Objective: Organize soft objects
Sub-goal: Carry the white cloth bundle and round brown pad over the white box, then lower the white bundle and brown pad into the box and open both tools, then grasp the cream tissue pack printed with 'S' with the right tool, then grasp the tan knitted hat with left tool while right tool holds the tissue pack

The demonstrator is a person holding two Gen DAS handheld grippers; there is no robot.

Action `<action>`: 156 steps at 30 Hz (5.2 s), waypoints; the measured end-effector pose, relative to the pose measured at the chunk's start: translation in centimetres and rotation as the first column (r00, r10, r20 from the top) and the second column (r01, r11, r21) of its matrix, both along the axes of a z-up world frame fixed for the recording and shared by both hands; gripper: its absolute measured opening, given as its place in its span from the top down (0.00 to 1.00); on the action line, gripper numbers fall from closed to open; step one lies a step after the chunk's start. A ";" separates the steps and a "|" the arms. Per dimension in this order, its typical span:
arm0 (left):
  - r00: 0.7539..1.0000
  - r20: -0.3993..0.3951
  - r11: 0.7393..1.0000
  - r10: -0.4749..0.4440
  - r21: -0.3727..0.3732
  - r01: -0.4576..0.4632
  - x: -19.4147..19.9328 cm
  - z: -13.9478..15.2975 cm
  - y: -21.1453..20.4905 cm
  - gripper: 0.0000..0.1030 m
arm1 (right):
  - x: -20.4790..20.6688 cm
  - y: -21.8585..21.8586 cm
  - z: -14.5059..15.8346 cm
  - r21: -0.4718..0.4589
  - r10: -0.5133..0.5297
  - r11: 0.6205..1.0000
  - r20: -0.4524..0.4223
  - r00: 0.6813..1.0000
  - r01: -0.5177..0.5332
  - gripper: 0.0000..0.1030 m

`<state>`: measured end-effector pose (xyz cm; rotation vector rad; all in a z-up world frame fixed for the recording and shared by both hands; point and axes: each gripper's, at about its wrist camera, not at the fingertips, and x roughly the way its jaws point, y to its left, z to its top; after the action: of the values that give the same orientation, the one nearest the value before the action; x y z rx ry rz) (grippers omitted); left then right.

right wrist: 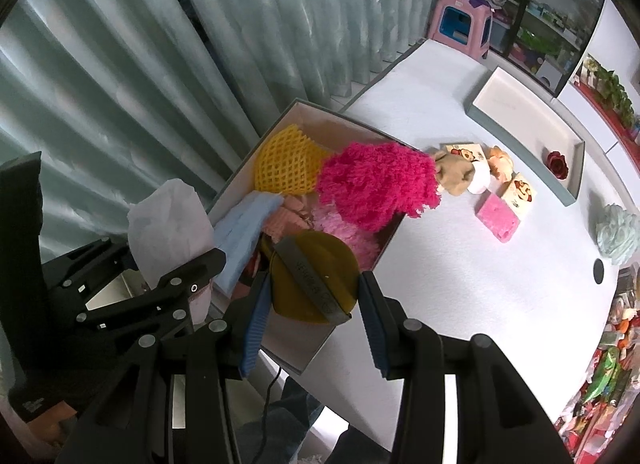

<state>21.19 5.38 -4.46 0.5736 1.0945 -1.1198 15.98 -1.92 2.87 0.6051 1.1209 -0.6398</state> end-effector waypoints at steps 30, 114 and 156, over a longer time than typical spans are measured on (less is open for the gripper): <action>1.000 0.007 1.000 -0.012 -0.014 0.012 1.1 0.1 -0.8 0.59 | 0.3 0.1 0.1 0.003 -0.001 1.000 -0.011 1.000 0.001 0.53; 0.974 0.144 0.915 -0.176 0.390 0.108 -11.8 -12.9 -36.6 0.00 | -20.4 -30.9 -15.8 0.267 -0.521 0.806 -0.104 0.847 0.528 0.16; 0.974 -0.026 0.914 -0.224 0.341 0.219 -22.2 -16.8 -31.8 0.00 | -32.7 -20.7 -20.9 0.253 -0.539 0.774 -0.218 0.814 0.581 0.43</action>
<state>-1.01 -26.45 -21.31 0.9996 1.2455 -1.1232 -16.67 -22.66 -17.99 1.2144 1.1769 -1.0426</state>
